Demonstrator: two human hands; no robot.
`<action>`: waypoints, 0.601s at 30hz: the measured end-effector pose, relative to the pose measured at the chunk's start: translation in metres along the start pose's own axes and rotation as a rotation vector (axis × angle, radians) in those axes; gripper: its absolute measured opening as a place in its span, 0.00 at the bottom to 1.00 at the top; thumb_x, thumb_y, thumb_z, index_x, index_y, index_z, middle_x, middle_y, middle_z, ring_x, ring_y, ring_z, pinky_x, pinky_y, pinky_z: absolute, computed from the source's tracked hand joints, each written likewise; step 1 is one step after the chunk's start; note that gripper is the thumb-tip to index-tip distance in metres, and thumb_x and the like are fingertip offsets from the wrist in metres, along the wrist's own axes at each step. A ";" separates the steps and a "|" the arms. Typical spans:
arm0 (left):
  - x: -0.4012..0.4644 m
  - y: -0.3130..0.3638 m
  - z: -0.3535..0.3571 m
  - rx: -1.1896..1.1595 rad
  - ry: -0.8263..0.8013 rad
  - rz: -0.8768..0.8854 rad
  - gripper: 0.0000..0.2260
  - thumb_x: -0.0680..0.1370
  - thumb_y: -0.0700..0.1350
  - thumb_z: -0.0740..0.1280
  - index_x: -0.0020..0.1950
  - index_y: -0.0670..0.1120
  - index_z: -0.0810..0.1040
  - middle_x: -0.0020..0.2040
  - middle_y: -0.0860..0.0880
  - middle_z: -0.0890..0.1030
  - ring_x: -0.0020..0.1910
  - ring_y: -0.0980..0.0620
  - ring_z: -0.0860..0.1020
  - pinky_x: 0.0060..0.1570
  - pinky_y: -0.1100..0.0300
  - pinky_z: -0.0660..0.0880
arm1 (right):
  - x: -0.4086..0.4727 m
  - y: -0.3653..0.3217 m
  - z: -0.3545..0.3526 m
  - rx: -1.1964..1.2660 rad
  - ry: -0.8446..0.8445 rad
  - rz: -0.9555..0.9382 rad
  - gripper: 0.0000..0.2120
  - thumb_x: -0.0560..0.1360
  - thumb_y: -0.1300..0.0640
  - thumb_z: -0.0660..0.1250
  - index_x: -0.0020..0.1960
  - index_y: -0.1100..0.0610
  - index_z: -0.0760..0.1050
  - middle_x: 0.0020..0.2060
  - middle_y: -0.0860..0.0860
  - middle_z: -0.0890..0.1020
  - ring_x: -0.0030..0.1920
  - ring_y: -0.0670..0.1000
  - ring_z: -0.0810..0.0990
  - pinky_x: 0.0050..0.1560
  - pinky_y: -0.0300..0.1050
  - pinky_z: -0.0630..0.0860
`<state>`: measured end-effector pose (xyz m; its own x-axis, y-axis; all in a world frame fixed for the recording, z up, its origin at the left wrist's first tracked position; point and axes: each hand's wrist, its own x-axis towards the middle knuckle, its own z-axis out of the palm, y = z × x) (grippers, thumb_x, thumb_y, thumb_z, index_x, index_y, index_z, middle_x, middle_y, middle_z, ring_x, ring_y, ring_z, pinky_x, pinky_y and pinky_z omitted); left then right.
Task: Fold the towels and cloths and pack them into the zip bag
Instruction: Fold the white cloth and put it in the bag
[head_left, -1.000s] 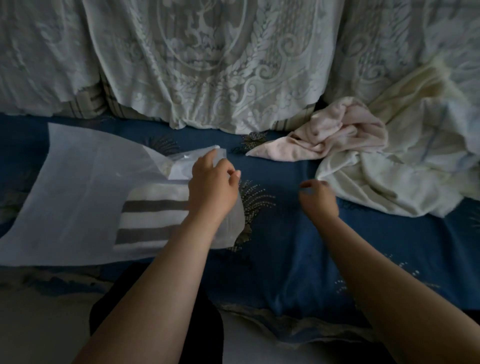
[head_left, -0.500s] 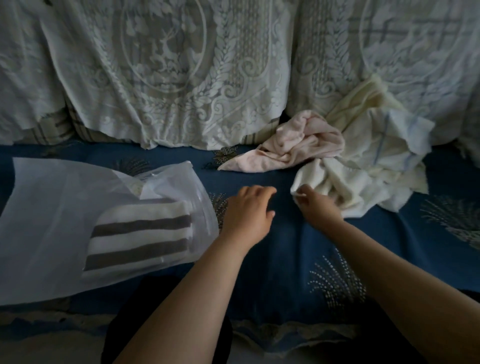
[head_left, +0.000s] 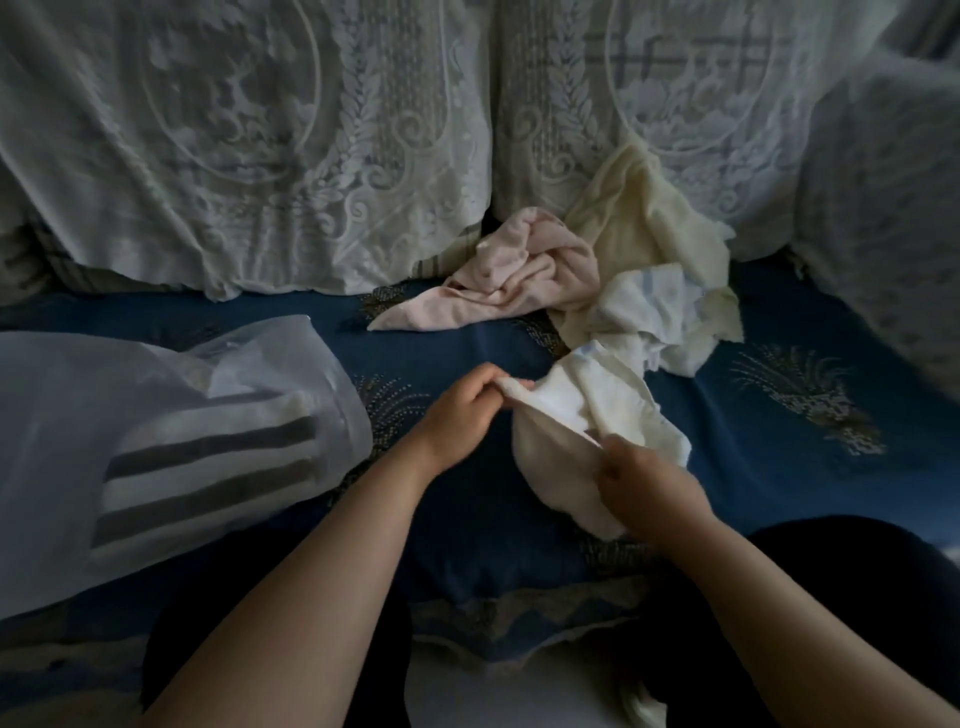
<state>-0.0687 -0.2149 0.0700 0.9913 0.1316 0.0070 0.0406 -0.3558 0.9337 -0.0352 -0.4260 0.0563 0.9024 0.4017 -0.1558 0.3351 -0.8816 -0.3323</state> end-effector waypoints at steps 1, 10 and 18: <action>-0.003 0.008 -0.002 -0.051 0.063 0.016 0.09 0.76 0.44 0.55 0.44 0.48 0.75 0.49 0.49 0.81 0.50 0.55 0.77 0.53 0.60 0.70 | -0.001 0.010 -0.003 -0.019 0.028 0.048 0.08 0.78 0.56 0.54 0.50 0.51 0.71 0.48 0.52 0.78 0.45 0.55 0.75 0.45 0.46 0.71; -0.024 0.014 -0.035 0.746 0.464 -0.053 0.12 0.78 0.52 0.63 0.58 0.48 0.73 0.56 0.48 0.78 0.54 0.47 0.75 0.48 0.55 0.69 | -0.024 0.035 -0.027 0.320 0.069 -0.021 0.07 0.76 0.61 0.60 0.49 0.54 0.76 0.38 0.47 0.78 0.41 0.51 0.76 0.38 0.45 0.71; -0.032 0.015 0.013 0.719 -0.281 -0.035 0.06 0.71 0.54 0.61 0.38 0.56 0.77 0.41 0.53 0.80 0.43 0.51 0.78 0.47 0.53 0.76 | -0.058 -0.020 -0.048 0.483 -0.207 -0.325 0.10 0.78 0.50 0.63 0.48 0.55 0.80 0.42 0.52 0.83 0.39 0.43 0.78 0.41 0.40 0.73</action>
<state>-0.0985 -0.2365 0.0791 0.9786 -0.0521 -0.1993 0.0486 -0.8819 0.4690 -0.0814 -0.4432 0.1164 0.6872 0.7134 -0.1369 0.3803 -0.5139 -0.7689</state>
